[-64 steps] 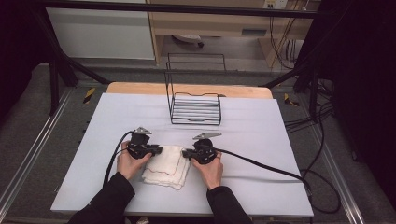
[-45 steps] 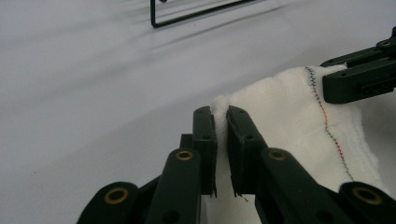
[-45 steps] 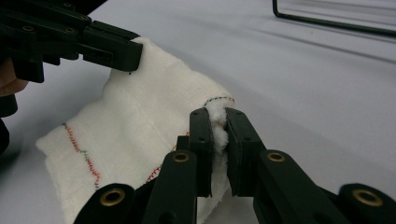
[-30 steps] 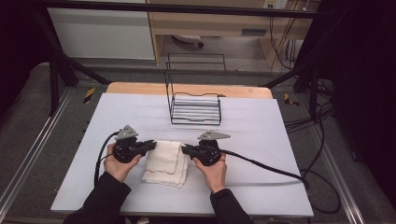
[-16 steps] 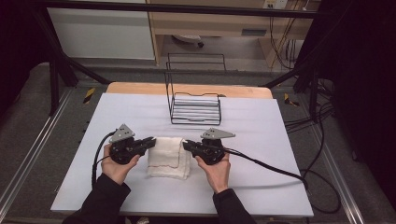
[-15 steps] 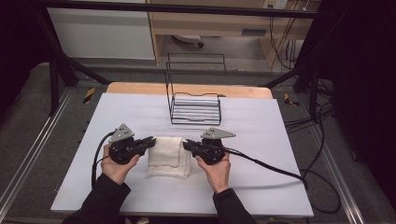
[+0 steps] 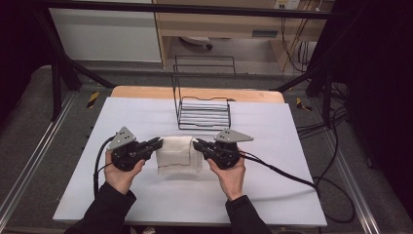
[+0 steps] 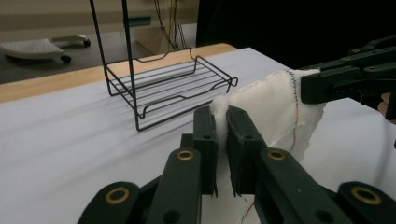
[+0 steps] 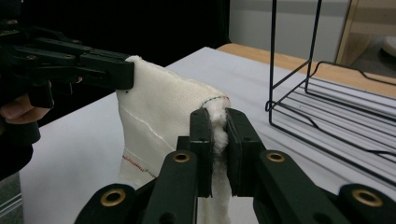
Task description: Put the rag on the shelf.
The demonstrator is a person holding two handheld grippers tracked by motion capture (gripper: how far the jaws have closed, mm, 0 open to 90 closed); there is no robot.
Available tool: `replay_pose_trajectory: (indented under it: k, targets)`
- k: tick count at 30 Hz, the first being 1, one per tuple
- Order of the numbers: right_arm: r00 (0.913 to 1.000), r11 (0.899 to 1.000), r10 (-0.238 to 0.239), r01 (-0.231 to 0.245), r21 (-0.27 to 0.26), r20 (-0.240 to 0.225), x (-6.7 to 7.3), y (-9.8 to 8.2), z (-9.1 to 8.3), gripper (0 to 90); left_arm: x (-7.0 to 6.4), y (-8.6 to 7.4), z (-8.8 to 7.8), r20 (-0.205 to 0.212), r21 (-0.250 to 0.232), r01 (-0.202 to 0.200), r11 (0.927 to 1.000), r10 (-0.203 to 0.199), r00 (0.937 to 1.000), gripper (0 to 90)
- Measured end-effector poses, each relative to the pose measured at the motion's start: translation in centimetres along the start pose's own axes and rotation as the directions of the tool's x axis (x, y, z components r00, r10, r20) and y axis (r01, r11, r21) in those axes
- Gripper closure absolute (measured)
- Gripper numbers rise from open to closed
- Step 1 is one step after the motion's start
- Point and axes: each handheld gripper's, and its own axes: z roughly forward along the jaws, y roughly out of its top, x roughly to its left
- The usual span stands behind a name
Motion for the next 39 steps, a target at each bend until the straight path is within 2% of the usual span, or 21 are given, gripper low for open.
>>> replay_pose_trajectory:
  k: [10,17,26,39]
  targets:
    - [0.9992,0.997,-0.037,0.038,-0.064,0.017,0.2,1.4,-1.6,82.3,-0.8,1.6,-0.2,0.010,-0.065,-0.007,0.9978,0.008,0.9999,82.6]
    - [0.9986,0.994,-0.045,0.047,-0.097,0.026,0.0,2.3,-2.9,82.3,-1.4,2.4,0.0,0.029,-0.081,-0.017,0.9965,0.019,0.9994,82.6]
    - [0.9969,0.991,-0.064,0.069,-0.115,0.046,0.0,3.3,-3.5,82.4,-1.4,3.3,0.4,0.031,-0.108,-0.011,0.9941,0.015,0.9994,82.6]
    - [0.9913,0.981,-0.097,0.110,-0.158,0.089,-0.1,5.3,-4.8,82.4,-1.9,5.7,1.0,0.033,-0.150,-0.028,0.9883,0.033,0.9989,82.7]
